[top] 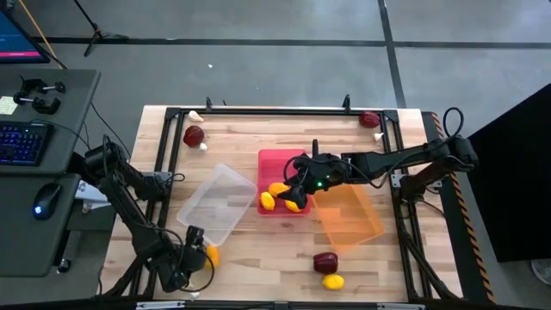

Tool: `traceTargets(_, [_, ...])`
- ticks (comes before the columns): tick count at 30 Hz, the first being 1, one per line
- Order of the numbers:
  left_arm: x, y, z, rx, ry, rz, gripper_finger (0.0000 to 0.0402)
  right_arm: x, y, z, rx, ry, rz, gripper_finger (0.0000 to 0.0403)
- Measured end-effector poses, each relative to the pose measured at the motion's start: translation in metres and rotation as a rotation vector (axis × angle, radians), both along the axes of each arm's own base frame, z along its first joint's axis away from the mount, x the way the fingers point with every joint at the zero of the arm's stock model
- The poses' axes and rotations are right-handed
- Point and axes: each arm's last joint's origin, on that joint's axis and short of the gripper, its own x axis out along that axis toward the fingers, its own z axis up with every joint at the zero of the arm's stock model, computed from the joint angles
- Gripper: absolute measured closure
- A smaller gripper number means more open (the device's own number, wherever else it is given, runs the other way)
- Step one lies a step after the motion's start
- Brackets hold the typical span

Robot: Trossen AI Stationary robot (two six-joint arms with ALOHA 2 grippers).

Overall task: Sort produce into baskets
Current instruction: Put the yellow lemon into the red bin

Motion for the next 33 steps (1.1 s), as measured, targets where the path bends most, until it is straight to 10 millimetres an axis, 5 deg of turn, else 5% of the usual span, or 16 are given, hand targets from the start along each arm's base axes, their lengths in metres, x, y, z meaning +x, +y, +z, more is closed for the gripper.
traceTargets(8, [0.017,-0.004,0.019,-0.078,-0.032,0.094,0.0104,0.000,0.000,0.000,0.001,0.003,0.001,0.0092])
traceTargets(15, [0.027,-0.008,0.033,-0.355,0.039,0.592,0.0104,0.000,0.000,0.000,0.003,0.003,-0.001,0.0092])
traceTargets(25, [0.018,-0.004,0.021,-0.451,0.109,1.269,0.0104,0.000,0.000,-0.001,-0.019,0.007,0.013,0.0092])
traceTargets(33, [0.031,-0.008,0.008,-0.502,0.131,1.409,0.0104,-0.002,0.000,-0.003,-0.067,0.022,0.058,0.0092])
